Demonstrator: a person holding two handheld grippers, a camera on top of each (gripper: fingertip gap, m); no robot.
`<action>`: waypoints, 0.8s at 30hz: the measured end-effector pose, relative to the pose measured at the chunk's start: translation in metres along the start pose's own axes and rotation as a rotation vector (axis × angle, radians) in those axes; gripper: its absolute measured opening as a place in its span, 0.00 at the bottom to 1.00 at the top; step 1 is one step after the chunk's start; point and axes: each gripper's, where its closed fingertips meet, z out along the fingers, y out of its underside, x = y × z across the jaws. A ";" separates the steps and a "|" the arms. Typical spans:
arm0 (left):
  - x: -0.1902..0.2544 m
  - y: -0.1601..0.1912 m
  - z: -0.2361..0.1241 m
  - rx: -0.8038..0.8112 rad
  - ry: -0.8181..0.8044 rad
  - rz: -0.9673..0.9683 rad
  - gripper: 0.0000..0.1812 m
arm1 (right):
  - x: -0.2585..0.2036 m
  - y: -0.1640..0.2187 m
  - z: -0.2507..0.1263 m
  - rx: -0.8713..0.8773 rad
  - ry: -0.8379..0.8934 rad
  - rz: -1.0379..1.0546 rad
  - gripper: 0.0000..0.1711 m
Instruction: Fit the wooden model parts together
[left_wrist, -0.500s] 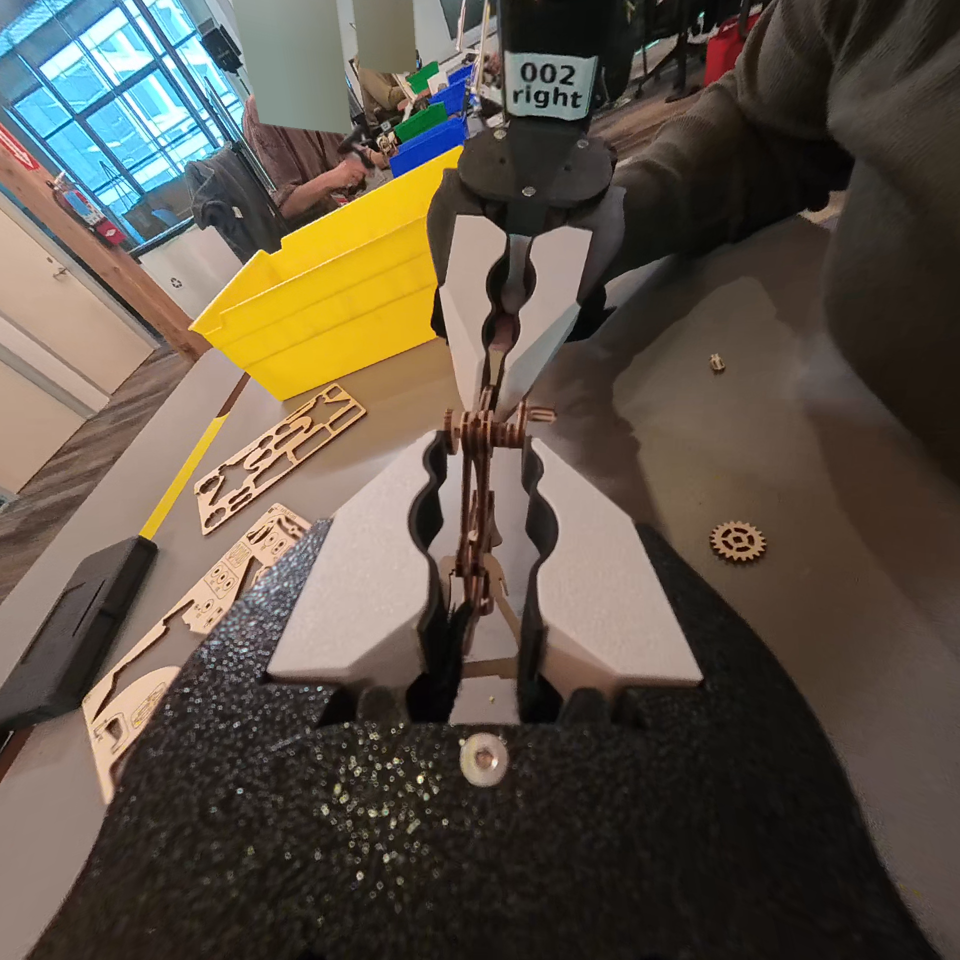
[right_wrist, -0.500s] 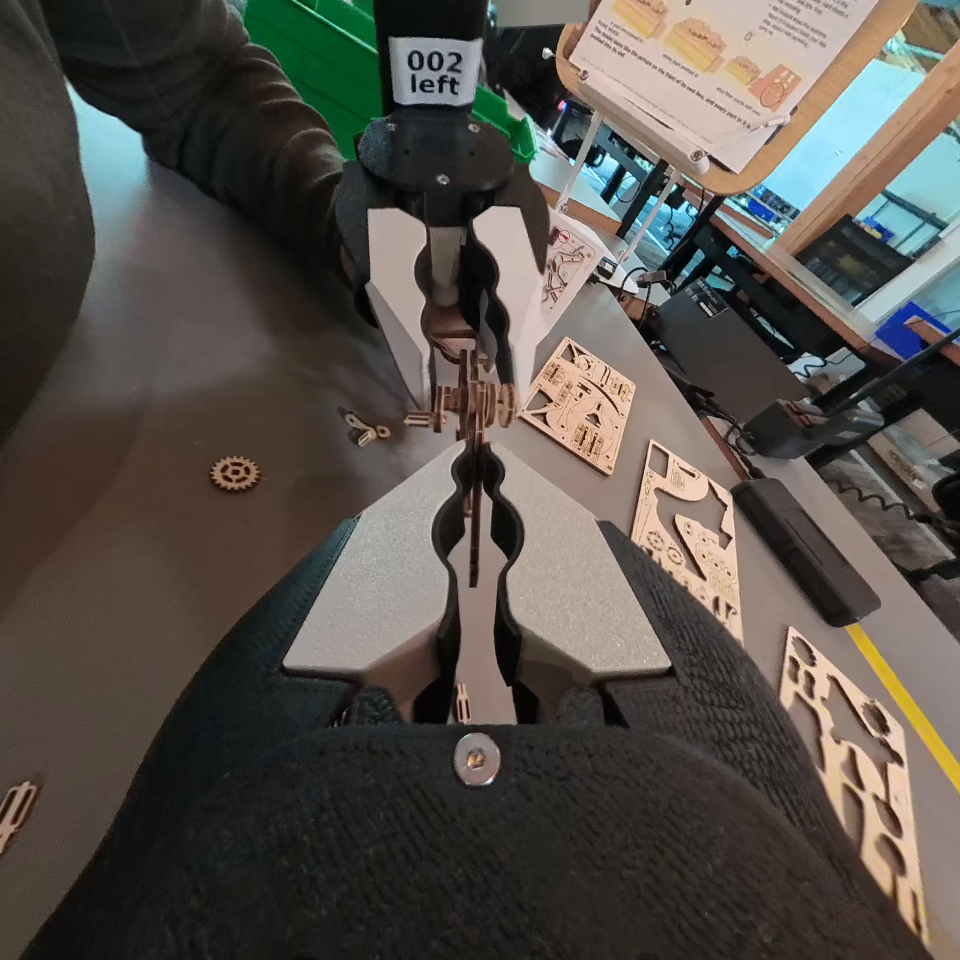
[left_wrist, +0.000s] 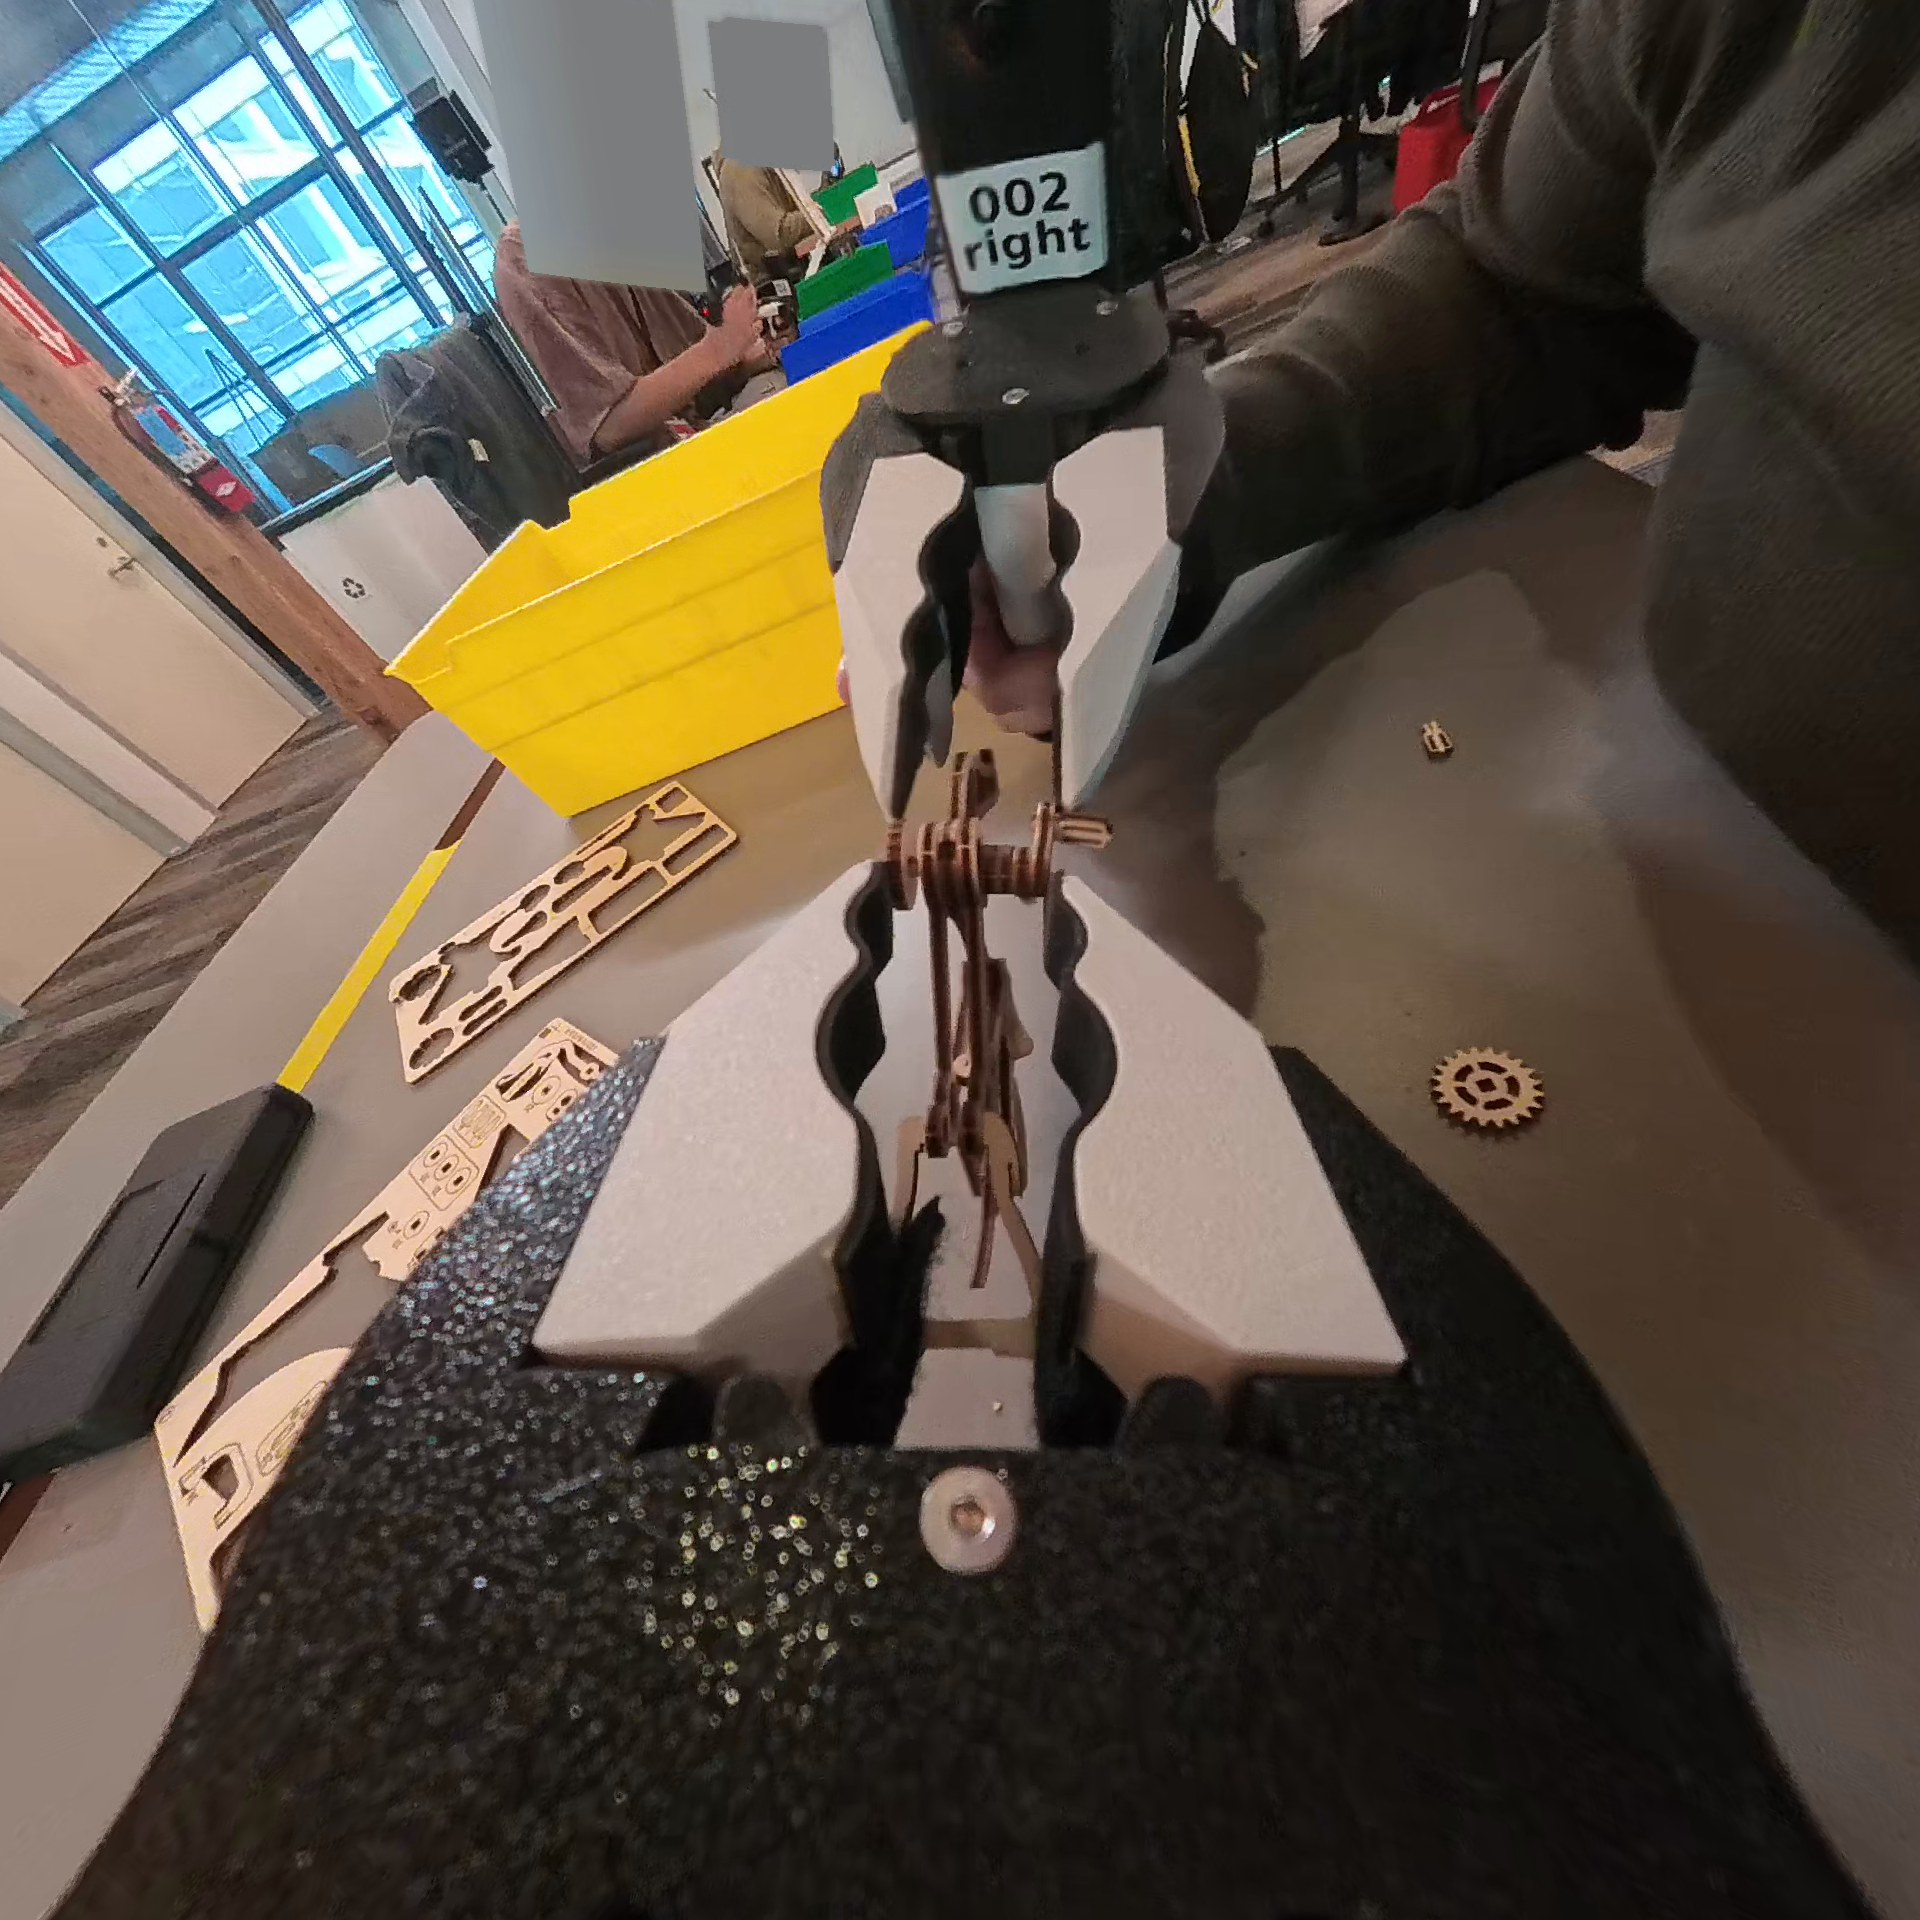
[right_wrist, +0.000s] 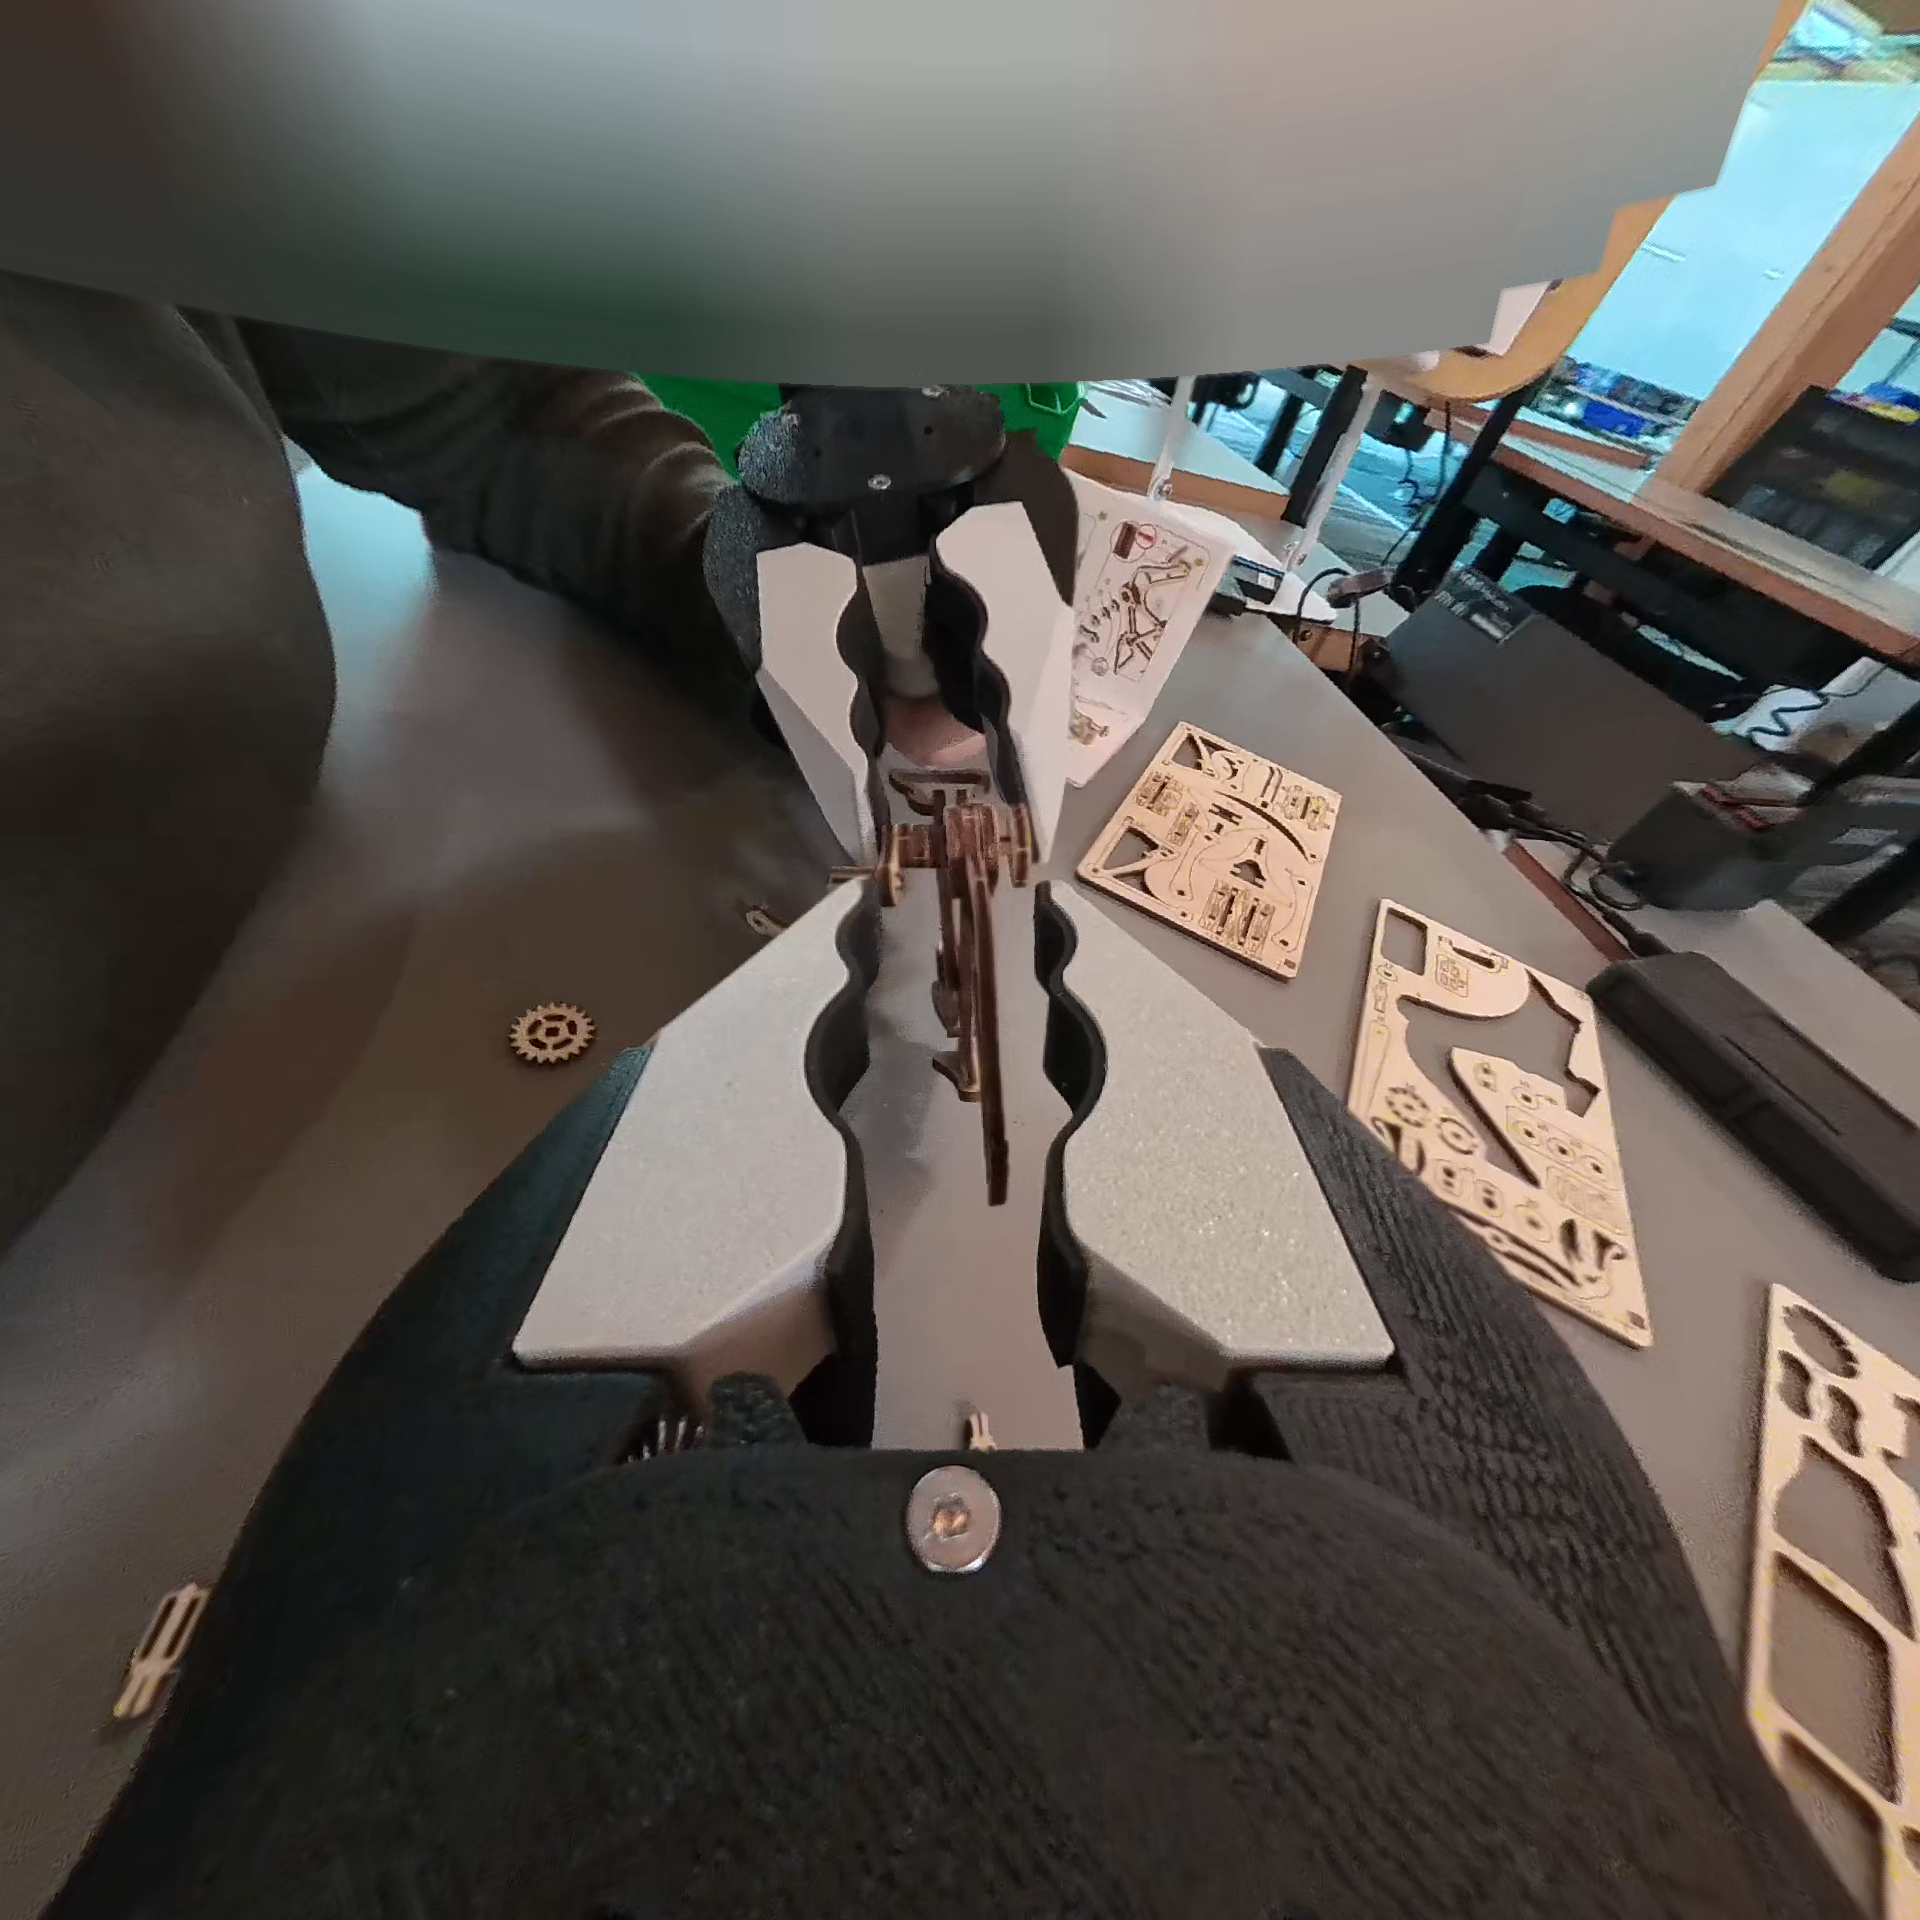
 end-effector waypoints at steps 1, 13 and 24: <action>0.000 0.000 0.000 -0.001 0.000 -0.001 0.14 | 0.001 0.000 0.000 0.004 -0.006 0.013 0.17; 0.011 -0.001 0.004 -0.002 0.042 0.028 0.15 | -0.003 -0.002 0.000 0.007 -0.027 -0.021 0.15; 0.014 -0.004 0.004 0.005 0.039 0.058 0.15 | -0.006 -0.003 0.004 -0.005 0.048 -0.205 0.07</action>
